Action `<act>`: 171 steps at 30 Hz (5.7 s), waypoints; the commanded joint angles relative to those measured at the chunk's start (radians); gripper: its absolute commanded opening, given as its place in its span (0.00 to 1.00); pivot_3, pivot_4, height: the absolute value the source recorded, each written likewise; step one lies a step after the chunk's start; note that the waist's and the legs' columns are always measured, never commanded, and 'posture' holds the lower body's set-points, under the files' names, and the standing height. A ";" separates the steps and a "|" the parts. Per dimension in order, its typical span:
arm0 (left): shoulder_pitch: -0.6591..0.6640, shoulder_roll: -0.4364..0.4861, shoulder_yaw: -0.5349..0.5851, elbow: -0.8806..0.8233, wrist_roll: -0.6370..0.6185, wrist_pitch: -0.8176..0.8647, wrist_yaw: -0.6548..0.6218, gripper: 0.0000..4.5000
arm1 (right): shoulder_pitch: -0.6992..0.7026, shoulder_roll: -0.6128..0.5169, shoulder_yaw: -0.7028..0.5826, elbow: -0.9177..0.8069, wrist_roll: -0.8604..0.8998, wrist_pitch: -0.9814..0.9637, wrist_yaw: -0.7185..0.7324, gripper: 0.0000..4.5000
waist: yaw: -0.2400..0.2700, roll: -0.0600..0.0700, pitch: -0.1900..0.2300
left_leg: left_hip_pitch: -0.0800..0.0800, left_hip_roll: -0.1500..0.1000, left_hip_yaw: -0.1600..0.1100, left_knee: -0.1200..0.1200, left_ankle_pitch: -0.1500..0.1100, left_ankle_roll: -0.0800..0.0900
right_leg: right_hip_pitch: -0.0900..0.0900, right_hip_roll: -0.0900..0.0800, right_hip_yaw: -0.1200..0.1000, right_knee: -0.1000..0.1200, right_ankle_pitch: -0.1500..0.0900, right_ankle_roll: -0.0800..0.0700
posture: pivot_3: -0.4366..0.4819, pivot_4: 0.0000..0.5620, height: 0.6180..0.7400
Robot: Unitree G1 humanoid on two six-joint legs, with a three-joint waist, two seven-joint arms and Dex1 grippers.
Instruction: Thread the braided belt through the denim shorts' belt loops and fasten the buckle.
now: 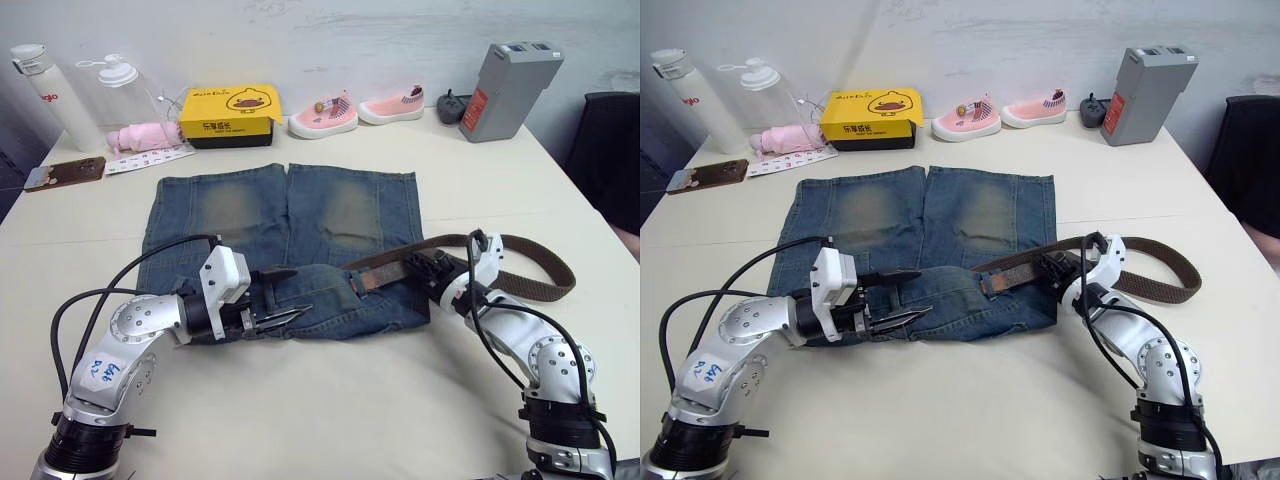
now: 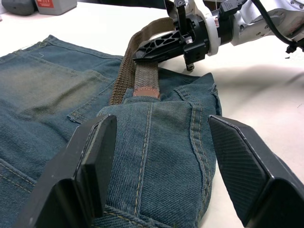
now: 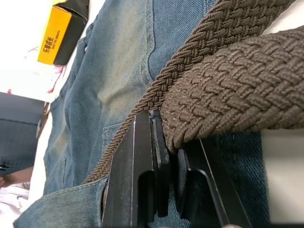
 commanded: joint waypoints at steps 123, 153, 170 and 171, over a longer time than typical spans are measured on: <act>-0.204 0.065 -0.107 0.265 0.425 -0.629 -0.115 0.00 | 0.091 -0.586 0.648 -0.475 -1.532 -0.439 0.825 0.99 | -0.024 -0.001 0.000 | 0.000 0.000 -0.002 -0.006 0.003 -0.002 | 0.002 -0.003 -0.013 -0.013 0.005 0.010 | 0.48 0.27 0.15; -0.145 0.046 -0.106 0.220 0.510 -0.808 -0.028 0.00 | 0.264 -0.423 0.048 -0.311 -1.328 -0.126 0.934 0.51 | 0.041 -0.002 -0.001 | -0.003 -0.012 -0.001 0.006 0.000 0.007 | 0.002 -0.004 -0.001 -0.001 0.002 0.004 | 0.48 0.27 0.15; -0.115 0.024 -0.089 0.255 0.631 -0.996 0.121 0.00 | 0.084 -0.328 0.085 -0.367 0.450 0.188 0.181 1.00 | 0.028 -0.001 0.000 | -0.010 -0.001 0.000 0.010 -0.003 0.003 | -0.005 -0.005 0.002 0.000 -0.001 -0.001 | 0.48 0.27 0.15; -0.114 0.024 -0.090 0.252 0.631 -0.997 0.122 0.00 | 0.080 -0.287 0.113 -0.356 0.456 0.144 0.124 1.00 | 0.027 -0.002 0.000 | -0.011 -0.001 0.001 0.011 -0.003 0.003 | -0.006 -0.004 0.002 0.000 -0.001 -0.001 | 0.48 0.27 0.15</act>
